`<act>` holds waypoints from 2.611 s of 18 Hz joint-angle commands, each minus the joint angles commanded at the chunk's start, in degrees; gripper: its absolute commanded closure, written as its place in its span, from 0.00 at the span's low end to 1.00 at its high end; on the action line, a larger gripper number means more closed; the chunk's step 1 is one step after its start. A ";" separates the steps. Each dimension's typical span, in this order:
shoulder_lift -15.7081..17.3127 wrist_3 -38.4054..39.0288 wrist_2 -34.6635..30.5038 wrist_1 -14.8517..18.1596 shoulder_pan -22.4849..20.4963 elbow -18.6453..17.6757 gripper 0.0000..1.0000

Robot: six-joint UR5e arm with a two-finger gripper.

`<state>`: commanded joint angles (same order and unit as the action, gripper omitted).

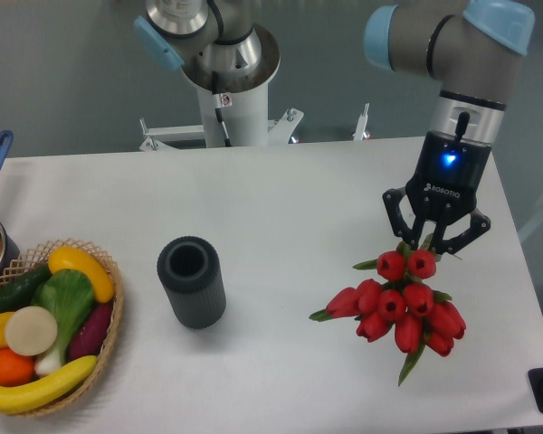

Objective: Insert the flowers into the vase
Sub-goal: 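Hold the red tulip bunch in the gripper and begin moving toward the vase, then carry the tulips over the grey vase, stems pointing down, then lower the tulip stems into the vase opening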

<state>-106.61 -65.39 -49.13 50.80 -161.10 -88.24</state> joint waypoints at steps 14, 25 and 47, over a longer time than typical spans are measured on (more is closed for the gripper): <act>0.26 0.17 8.26 -0.70 2.01 -2.02 0.79; 3.86 -1.75 33.02 -7.38 4.57 -13.00 0.79; 9.58 -5.10 47.81 -7.12 11.16 -24.35 0.79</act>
<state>-97.03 -70.49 -1.32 43.68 -149.94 -112.59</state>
